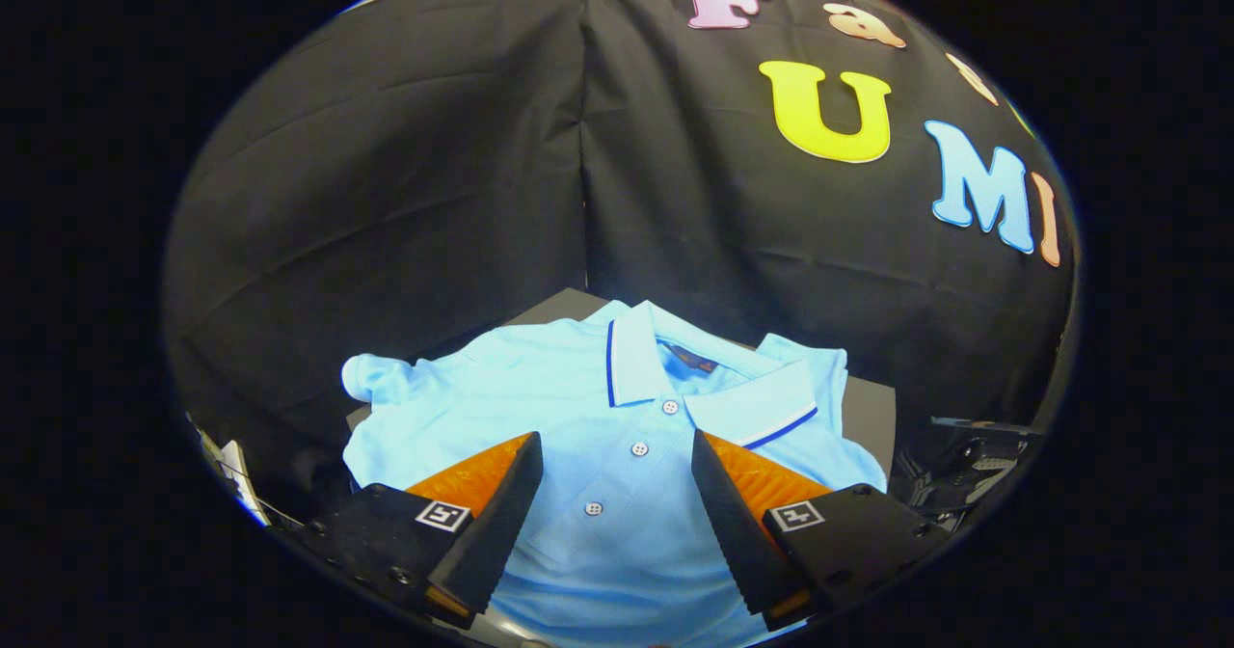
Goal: Put the clothes into the washing machine and then close the washing machine lid.
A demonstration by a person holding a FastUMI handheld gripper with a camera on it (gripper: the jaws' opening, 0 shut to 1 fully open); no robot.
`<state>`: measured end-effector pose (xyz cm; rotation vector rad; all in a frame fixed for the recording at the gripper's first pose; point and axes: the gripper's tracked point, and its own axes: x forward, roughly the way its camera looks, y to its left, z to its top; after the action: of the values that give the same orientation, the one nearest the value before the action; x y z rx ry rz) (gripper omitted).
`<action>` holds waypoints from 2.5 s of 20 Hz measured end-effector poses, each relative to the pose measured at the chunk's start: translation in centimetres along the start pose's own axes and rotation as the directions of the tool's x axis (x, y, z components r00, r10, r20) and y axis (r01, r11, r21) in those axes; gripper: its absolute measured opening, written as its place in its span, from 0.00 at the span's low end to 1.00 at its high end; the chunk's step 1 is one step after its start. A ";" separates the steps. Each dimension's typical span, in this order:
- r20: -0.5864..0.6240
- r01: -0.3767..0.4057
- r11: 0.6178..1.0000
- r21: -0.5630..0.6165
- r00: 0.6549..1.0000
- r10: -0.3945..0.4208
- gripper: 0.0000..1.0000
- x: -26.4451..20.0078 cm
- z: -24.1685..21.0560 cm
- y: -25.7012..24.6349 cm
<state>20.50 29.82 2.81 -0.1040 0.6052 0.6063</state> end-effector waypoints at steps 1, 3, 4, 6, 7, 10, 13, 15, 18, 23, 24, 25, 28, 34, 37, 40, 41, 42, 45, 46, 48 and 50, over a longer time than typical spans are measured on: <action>-0.018 -0.004 1.000 -0.003 1.000 0.004 0.97 0.4 -0.4 0.1; -0.059 -0.005 1.000 -0.018 0.998 0.004 0.97 1.1 -1.3 0.1; -0.080 -0.007 1.000 -0.023 0.997 0.006 0.97 1.5 -1.7 0.0; -0.091 -0.009 0.999 -0.037 0.996 0.005 0.97 1.8 -1.8 -0.1; -0.085 -0.011 0.999 -0.044 0.996 0.007 0.97 1.6 -1.5 -0.1; -0.100 -0.021 0.998 -0.053 0.995 0.015 0.95 1.5 -1.7 0.1; -0.079 -0.024 0.999 -0.030 0.997 0.022 0.44 1.9 -1.3 0.4; -0.076 -0.017 0.999 -0.033 0.997 0.015 0.25 1.8 -1.6 0.4; -0.068 -0.016 1.000 -0.019 0.998 0.014 0.02 1.8 -1.7 0.6; 0.012 -0.024 0.999 0.046 1.000 0.024 0.02 1.0 -0.1 0.7; 0.047 -0.029 0.997 0.071 0.999 0.025 0.02 0.7 0.7 0.5; 0.084 -0.029 0.996 0.089 0.996 0.021 0.01 0.3 1.4 0.3; 0.132 -0.032 0.996 0.088 0.991 0.020 0.01 -0.9 2.7 -0.1; 0.234 -0.030 0.995 0.098 0.972 0.006 0.02 -4.7 5.5 -1.3; 0.264 -0.012 0.996 0.090 0.964 -0.012 0.01 -6.3 6.4 -2.6; 0.283 0.012 0.996 0.087 0.959 -0.036 0.01 -7.5 6.8 -3.7; 0.288 0.018 0.996 0.088 0.957 -0.043 0.01 -7.9 7.1 -4.0; 0.297 0.025 0.995 0.094 0.953 -0.052 0.01 -8.4 7.2 -4.7; 0.304 0.047 0.993 0.106 0.949 -0.078 0.01 -10.0 6.8 -6.6; 0.305 0.059 0.993 0.104 0.948 -0.089 0.01 -10.4 6.8 -7.4; 0.309 0.092 0.990 0.105 0.943 -0.120 0.01 -11.2 6.7 -8.9; 0.311 0.109 0.987 0.120 0.940 -0.141 0.01 -11.9 6.2 -10.1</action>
<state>21.53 17.12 13.78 0.0504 0.3111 0.4549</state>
